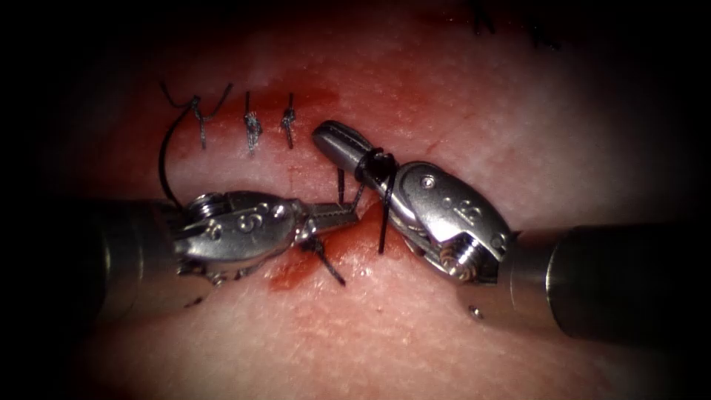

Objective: Wound Closure

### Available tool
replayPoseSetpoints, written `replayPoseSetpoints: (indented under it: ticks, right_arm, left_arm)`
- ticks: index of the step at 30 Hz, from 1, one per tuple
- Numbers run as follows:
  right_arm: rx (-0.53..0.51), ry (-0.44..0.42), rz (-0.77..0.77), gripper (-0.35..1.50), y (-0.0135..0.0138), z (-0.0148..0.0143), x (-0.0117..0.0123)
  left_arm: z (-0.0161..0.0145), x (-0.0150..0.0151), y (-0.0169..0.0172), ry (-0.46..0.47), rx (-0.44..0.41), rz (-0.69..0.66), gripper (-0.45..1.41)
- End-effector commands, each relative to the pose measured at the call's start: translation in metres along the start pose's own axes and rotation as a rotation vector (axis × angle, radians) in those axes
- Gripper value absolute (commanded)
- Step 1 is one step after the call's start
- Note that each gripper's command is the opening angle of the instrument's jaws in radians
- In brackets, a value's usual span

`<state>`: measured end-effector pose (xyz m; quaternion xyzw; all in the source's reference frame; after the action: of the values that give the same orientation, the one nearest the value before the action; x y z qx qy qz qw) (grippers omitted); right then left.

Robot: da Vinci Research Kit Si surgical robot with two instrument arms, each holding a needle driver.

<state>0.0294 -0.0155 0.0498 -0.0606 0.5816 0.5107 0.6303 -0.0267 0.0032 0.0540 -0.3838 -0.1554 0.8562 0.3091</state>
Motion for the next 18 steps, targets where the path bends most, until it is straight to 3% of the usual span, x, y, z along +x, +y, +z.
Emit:
replayPoseSetpoints:
  ticks: [1, 12, 18]
  right_arm:
    - [0.009, -0.014, -0.007, -0.35, -0.0005, -0.0006, -0.0011]
    - [0.043, -0.085, -0.027, -0.35, -0.0006, -0.0034, -0.0014]
    - [0.110, -0.122, -0.203, -0.35, -0.0018, -0.0040, -0.0009]
  left_arm:
    - [0.0005, -0.0002, 0.0001, 0.006, 0.002, -0.003, -0.45]
    - [-0.0019, 0.0017, 0.0001, 0.018, 0.019, 0.014, -0.45]
    - [-0.0024, 0.0018, -0.0005, 0.013, 0.028, 0.021, -0.45]
